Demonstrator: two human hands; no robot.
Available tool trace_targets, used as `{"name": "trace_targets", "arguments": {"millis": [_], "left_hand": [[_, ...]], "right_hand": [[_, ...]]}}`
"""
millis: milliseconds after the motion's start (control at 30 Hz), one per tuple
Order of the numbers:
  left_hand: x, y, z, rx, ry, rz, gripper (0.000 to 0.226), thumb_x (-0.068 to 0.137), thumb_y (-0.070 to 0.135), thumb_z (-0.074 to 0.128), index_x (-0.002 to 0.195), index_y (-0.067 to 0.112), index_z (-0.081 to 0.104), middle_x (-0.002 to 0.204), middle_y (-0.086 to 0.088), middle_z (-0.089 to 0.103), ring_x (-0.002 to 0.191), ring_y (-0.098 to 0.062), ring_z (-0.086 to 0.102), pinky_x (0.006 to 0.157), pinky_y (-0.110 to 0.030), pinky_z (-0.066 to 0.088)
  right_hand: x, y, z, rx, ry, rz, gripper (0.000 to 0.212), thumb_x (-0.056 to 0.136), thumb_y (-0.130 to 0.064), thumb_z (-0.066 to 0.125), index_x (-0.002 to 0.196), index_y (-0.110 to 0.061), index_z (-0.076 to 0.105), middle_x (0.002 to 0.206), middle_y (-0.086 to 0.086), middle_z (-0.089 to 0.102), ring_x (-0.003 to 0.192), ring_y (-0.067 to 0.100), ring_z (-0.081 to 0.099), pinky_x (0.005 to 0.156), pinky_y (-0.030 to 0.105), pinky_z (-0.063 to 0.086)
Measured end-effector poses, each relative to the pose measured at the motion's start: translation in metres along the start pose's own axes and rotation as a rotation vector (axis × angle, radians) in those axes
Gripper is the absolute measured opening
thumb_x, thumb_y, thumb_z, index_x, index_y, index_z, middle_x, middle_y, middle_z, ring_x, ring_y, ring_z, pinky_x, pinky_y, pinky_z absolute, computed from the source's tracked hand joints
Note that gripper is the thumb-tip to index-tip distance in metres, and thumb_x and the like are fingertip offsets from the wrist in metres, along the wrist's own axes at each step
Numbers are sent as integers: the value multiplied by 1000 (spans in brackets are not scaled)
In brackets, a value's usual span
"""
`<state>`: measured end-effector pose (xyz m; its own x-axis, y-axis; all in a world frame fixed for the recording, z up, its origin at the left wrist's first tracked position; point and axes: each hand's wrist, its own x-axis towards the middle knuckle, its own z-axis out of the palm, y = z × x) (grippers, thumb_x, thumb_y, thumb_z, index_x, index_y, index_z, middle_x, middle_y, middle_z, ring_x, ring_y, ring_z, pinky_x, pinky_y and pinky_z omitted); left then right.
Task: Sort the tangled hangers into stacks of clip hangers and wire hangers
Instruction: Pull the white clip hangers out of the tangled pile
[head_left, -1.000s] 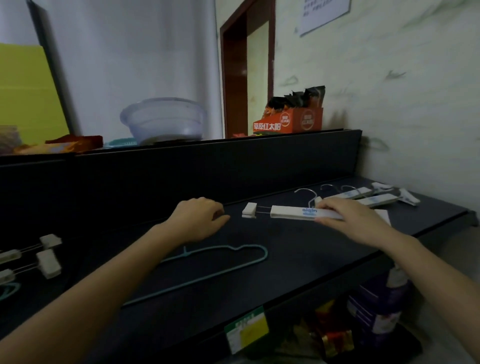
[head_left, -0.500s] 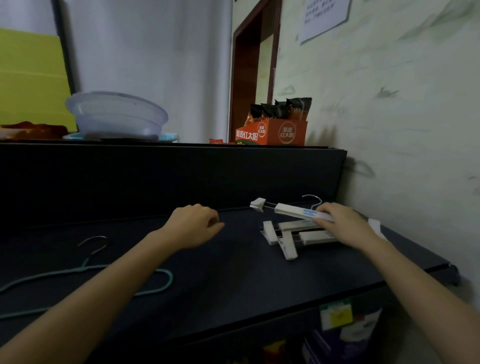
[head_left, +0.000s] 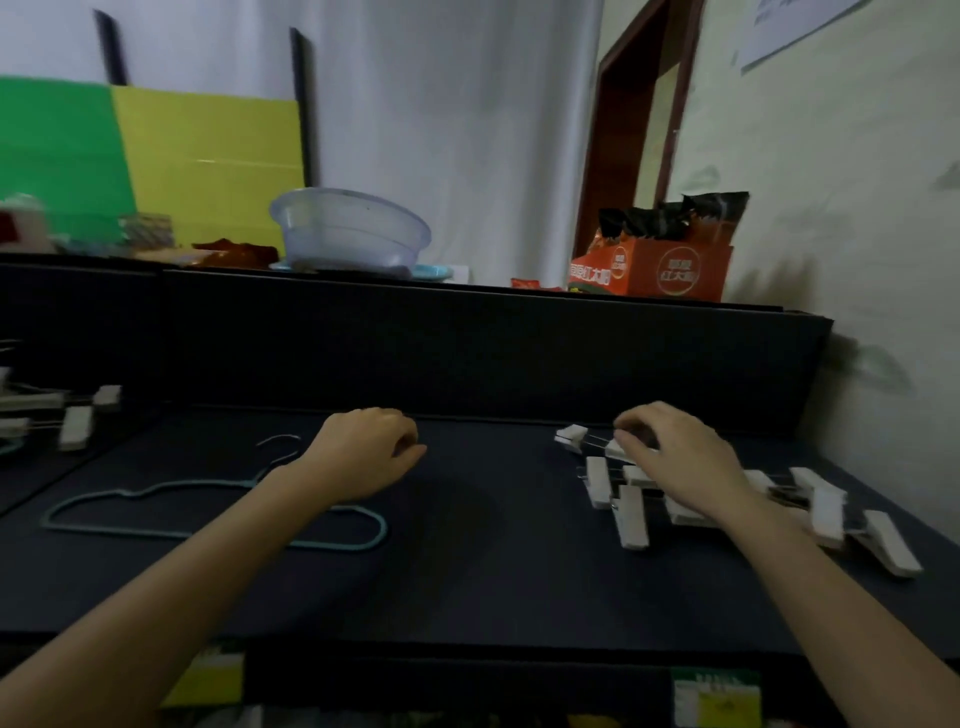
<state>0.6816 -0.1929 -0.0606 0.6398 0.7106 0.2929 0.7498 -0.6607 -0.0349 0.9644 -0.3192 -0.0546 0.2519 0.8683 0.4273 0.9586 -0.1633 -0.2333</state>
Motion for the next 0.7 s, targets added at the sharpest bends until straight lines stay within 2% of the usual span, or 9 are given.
{"name": "trace_targets", "arguments": {"millis": [200, 467, 600, 700], "left_hand": [[-59, -53, -19, 56, 63, -160, 31, 94, 42, 39, 107, 23, 60, 102, 7, 59, 89, -15, 58, 65, -28, 44], [-177, -144, -53, 96, 83, -370, 31, 95, 42, 40, 107, 22, 61, 103, 5, 63, 88, -15, 59, 57, -24, 38], [-238, -184, -70, 114, 53, -450, 30, 95, 42, 41, 107, 24, 61, 102, 6, 63, 88, -13, 58, 61, -25, 43], [-280, -217, -82, 157, 31, -486, 30, 94, 43, 40, 108, 26, 61, 103, 8, 62, 90, -13, 59, 67, -27, 48]], "right_hand": [[10, -99, 20, 86, -69, -275, 25, 94, -40, 45, 114, -32, 57, 113, -12, 58, 100, 11, 55, 74, 29, 44], [-9, -243, 49, 210, -118, -515, 24, 93, -41, 48, 112, -32, 57, 109, -11, 60, 97, 12, 57, 75, 29, 46], [-34, -316, 72, 238, -169, -579, 25, 93, -41, 47, 114, -32, 56, 112, -11, 60, 103, 12, 57, 81, 32, 49], [-51, -371, 86, 234, -193, -621, 26, 93, -42, 47, 116, -32, 55, 114, -11, 59, 105, 12, 55, 79, 29, 46]]}}
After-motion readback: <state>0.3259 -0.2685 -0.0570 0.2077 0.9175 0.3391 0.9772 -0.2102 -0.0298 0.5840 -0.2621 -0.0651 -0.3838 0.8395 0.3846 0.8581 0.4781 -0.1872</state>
